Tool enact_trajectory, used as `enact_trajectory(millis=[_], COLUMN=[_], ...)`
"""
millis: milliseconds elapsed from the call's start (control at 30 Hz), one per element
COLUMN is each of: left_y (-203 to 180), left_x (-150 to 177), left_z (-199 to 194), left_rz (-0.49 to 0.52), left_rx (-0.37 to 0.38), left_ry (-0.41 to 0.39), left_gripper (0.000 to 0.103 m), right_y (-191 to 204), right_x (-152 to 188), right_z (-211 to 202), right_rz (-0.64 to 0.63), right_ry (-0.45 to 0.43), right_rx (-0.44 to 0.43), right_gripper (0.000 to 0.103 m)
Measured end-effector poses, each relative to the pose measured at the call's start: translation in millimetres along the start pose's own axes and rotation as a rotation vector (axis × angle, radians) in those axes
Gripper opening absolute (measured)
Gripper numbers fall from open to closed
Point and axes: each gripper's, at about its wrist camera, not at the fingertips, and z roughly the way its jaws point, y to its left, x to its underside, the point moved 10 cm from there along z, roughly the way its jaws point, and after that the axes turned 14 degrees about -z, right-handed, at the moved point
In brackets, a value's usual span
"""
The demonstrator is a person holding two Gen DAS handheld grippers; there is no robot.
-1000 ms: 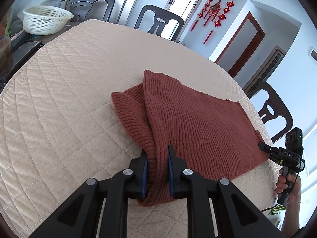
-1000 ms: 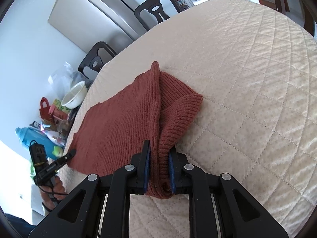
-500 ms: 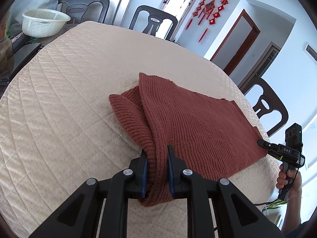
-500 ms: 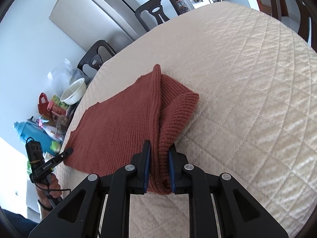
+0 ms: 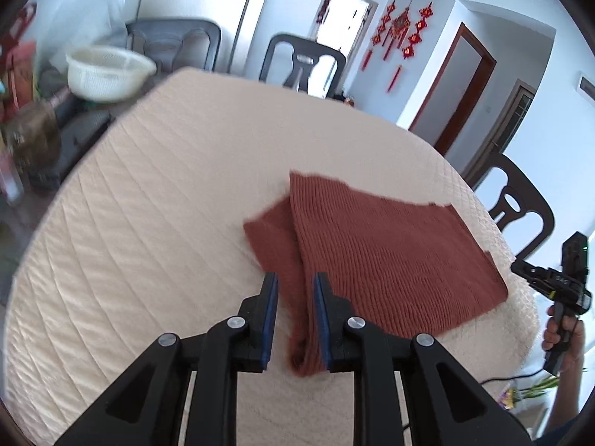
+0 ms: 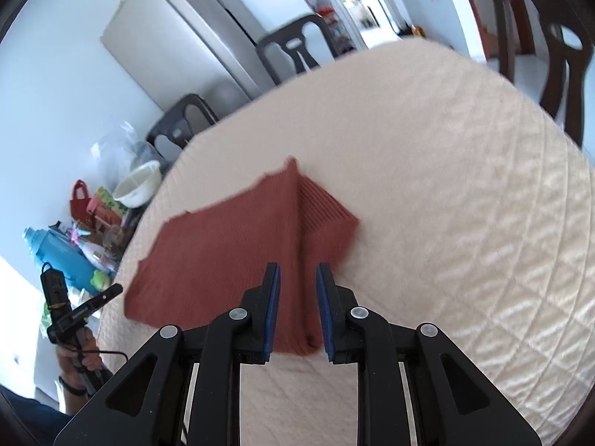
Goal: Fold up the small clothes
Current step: 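Lift the held edge with both grippers and fold it across the sweater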
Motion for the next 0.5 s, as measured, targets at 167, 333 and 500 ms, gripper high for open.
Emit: enact_trajectory(millis=[167,333,500], left_y=[-27.5,-33.3,-30.7], left_x=[-11.1,-5.6,-6.5], left_z=[20.0,60.7,65.1], left_rz=[0.036,0.067,0.048], left_rx=[0.053,0.016,0.022], left_ry=[-0.003,0.044,0.06], left_gripper=[0.022,0.022,0.022], right_y=[24.4,-1.2,-2.1], right_x=[-6.7,0.9,-6.2], right_z=[37.1,64.1,57.2], right_rz=[-0.067,-0.005,0.013], right_ry=[0.006,0.032,0.028], right_rx=[-0.049,-0.008,-0.006], right_gripper=[0.02,0.019,0.019])
